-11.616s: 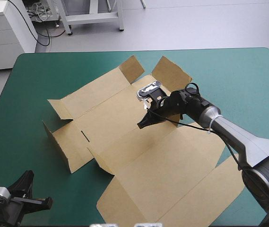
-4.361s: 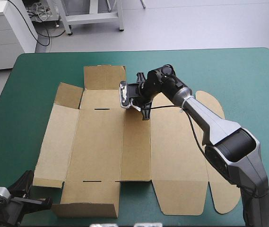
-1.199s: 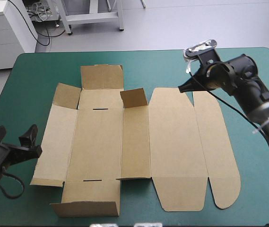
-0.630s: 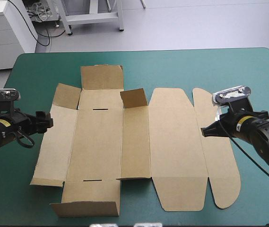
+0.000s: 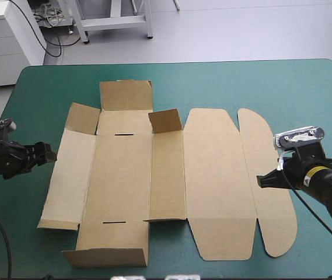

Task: Fold the box

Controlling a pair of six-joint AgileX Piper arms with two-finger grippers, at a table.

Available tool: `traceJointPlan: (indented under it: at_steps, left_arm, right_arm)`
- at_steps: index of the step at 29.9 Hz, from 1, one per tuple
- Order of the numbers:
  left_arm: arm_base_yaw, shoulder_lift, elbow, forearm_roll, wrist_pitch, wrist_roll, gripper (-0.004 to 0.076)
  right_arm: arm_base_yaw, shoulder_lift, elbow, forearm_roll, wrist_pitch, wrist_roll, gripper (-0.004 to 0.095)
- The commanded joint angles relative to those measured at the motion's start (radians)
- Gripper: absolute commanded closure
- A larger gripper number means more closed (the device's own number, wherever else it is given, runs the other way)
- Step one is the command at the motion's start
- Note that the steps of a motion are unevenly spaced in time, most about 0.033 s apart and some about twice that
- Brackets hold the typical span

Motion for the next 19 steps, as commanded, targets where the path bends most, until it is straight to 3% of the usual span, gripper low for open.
traceJointPlan:
  at_steps: [1, 9, 19]
  left_arm:
    - [0.005, 0.036, -0.024, -0.020, 0.005, 0.030, 0.0159]
    - [0.005, 0.142, -0.020, -0.012, 0.058, 0.049, 0.0159]
    - [0.003, 0.148, 0.094, -0.030, 0.080, 0.085, 0.0159]
  right_arm:
    - [-0.007, -0.039, 0.047, 0.004, -0.073, 0.012, 0.0910]
    - [-0.007, -0.147, 0.147, 0.002, -0.099, 0.012, 0.0910]
    - [-0.007, -0.255, 0.147, 0.000, -0.099, -0.004, 0.0910]
